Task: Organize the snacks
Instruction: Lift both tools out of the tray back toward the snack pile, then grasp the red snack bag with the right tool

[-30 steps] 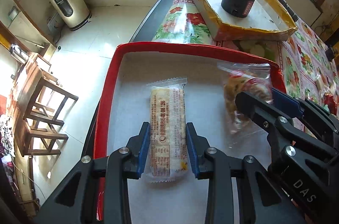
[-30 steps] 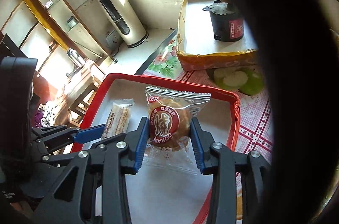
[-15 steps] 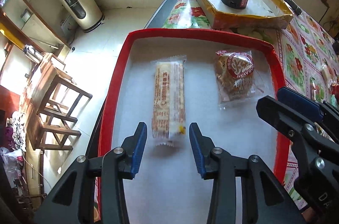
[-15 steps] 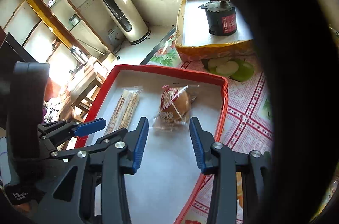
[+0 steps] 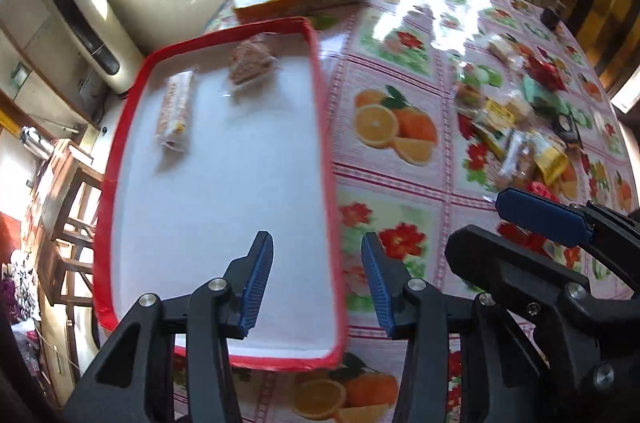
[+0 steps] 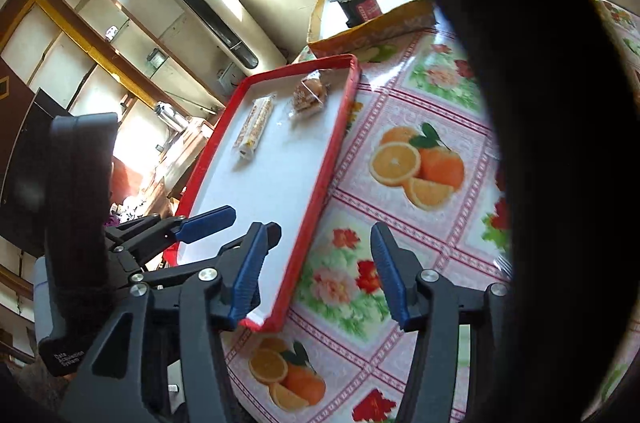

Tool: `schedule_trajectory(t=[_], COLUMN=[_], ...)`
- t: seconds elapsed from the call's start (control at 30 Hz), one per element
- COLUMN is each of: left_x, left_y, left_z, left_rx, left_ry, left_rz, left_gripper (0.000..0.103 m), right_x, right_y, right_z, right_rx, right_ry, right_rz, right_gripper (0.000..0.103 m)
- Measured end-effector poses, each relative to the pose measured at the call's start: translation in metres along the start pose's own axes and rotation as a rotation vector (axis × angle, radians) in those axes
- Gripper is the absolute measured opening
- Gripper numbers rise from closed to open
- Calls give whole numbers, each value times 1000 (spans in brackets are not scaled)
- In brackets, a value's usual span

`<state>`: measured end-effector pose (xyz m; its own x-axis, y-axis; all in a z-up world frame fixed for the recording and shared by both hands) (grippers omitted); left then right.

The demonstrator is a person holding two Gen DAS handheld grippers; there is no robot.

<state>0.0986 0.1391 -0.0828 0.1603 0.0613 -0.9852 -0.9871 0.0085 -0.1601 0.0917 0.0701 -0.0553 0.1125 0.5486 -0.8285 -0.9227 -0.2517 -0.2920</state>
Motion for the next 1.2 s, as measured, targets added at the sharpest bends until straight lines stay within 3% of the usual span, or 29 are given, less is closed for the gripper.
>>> schedule_trajectory(t=[0.03, 0.1, 0.27, 0.43, 0.53, 0.67, 0.73, 0.9, 1.03, 1.07, 1.2], left_x=[5, 13, 19, 5, -2, -16, -21, -25, -22, -19, -6], left_y=[4, 6, -1, -12, -17, -15, -13, -15, -22, -25, -37], left_z=[-15, -37, -75, -73, -63, -62, -66, -76, -83, -86, -105], left_rx=[30, 75, 127, 126, 98, 89, 98, 106, 107, 113, 130], left_ry=[10, -31, -32, -89, -102, -85, -66, -39, -34, -34, -14], left_rz=[8, -2, -6, -80, -98, -126, -128, -127, -125, -119, -89], left_gripper=[47, 57, 57, 57, 57, 57, 57, 57, 57, 57, 57], right_x=[-7, -18, -48, -56, -51, -50, -38, -5, 13, 14, -3], right_y=[9, 28, 64, 82, 73, 51, 41, 27, 38, 42, 58], right_z=[-8, -33, -115, -173, -176, -153, -140, -129, -138, -143, -164], right_rx=[10, 42, 182, 329, 319, 195, 95, -49, -85, -83, -17], right_ry=[14, 66, 211, 213, 192, 194, 200, 271, 359, 373, 386], right_rz=[-9, -29, -96, -94, -87, -100, -59, 11, 82, 85, 59], right_gripper=[56, 57, 57, 57, 57, 61, 72, 73, 71, 67, 64])
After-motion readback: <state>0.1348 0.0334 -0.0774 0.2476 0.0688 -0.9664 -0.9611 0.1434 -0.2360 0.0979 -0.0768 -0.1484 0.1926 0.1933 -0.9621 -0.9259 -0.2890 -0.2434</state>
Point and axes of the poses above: each gripper's, at about its wrist camera, not at the fingertips, and x roughly the way its jaws point, z to its left, y to its underside, the point moved 10 cm from there along x, roughly the way its jaws point, and after that the axes turned 13 degrees about z, right-handed, at the moved point
